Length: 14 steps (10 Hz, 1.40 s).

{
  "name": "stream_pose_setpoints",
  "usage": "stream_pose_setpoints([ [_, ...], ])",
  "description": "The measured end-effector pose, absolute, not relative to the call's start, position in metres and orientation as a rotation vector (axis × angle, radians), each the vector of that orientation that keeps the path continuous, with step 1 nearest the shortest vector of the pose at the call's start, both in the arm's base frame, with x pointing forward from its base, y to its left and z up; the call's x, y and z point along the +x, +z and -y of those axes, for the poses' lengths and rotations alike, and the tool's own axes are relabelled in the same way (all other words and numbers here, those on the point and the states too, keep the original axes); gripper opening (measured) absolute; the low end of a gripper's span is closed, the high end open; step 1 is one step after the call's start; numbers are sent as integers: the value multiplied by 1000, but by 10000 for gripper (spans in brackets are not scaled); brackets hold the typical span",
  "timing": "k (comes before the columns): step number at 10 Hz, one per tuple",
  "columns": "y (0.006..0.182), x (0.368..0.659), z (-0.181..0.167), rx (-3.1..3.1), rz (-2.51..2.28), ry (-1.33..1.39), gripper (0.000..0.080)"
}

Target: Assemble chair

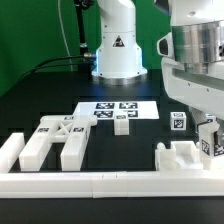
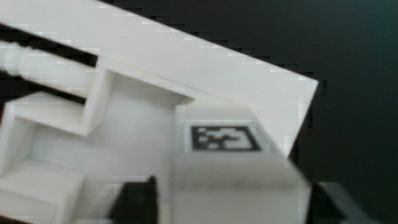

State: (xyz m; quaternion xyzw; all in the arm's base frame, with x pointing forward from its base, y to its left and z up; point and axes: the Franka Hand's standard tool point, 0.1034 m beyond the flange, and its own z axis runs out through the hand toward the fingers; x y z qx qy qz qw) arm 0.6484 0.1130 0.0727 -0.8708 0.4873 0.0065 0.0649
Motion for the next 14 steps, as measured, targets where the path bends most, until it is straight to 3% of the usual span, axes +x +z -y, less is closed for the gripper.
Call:
stream_pose_setpoints([
  [2,69,645,-121,-2853,-981,-5,628],
  [8,65,649,-120,-3028,-228,-49,649],
  [9,65,649,-120,-3020,-296,-45,649],
  [11,65,648,-121,-2988,-500,-32,391],
  [12,65,648,-121,-2971,-585,-27,391],
  [13,65,648,-121,-2942,-708,-19,285],
  [14,65,648,-121,-2914,-814,-13,285],
])
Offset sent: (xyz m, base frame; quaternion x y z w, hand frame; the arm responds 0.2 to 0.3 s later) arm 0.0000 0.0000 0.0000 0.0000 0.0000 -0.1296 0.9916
